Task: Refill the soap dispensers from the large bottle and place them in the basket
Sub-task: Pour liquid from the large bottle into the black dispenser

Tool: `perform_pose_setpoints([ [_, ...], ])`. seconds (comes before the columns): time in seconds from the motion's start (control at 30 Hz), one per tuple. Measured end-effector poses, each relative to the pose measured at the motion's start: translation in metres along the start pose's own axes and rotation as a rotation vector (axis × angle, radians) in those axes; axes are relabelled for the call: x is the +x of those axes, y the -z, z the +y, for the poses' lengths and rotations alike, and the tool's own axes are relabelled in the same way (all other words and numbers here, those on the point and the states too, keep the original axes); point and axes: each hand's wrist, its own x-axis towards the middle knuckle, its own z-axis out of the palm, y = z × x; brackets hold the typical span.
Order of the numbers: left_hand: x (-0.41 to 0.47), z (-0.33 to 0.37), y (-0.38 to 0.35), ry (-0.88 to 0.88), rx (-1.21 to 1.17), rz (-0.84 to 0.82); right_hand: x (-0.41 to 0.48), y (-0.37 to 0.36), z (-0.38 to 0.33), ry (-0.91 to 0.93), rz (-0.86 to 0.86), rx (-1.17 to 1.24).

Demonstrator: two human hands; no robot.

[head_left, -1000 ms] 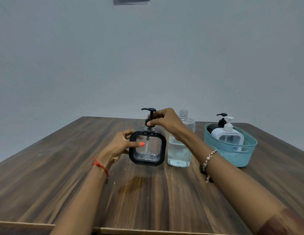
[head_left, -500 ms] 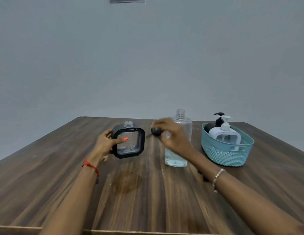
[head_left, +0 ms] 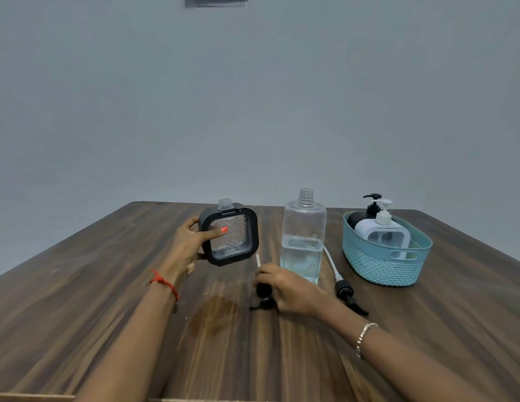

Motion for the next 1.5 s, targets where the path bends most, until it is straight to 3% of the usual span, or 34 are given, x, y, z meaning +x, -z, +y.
perform_pose_setpoints([
  [0.1, -0.003, 0.002, -0.008, -0.013, -0.015, -0.006, -0.003, 0.013, -0.005, -0.026, 0.12, 0.029],
  [0.27, -0.006, 0.005, -0.022, -0.068, 0.006, -0.031, 0.001, 0.052, -0.002, -0.12, 0.899, -0.013],
  [0.33, -0.007, 0.006, -0.024, -0.081, 0.016, -0.058, 0.001, 0.068, 0.005, -0.235, 1.038, 0.068],
  [0.4, -0.006, 0.006, -0.025, -0.088, 0.025, -0.091, -0.001, 0.078, 0.018, -0.395, 1.007, 0.261],
  [0.5, -0.005, 0.007, -0.026, -0.087, 0.01, -0.134, 0.0, 0.073, 0.042, -0.608, 0.786, 0.593],
  [0.57, -0.005, 0.007, -0.029, -0.099, 0.006, -0.163, 0.004, 0.067, 0.05, -0.661, 0.649, 0.761],
  [0.67, -0.006, 0.006, -0.032, -0.108, 0.018, -0.212, 0.01, 0.061, 0.058, -0.685, 0.63, 0.83],
  [1.03, -0.008, 0.004, -0.038, -0.13, 0.058, -0.243, 0.017, 0.087, 0.041, -0.664, 0.825, 0.498],
  [1.5, -0.017, 0.01, -0.062, -0.233, 0.056, -0.081, 0.025, 0.134, 0.035, -0.336, 0.767, -0.171],
])
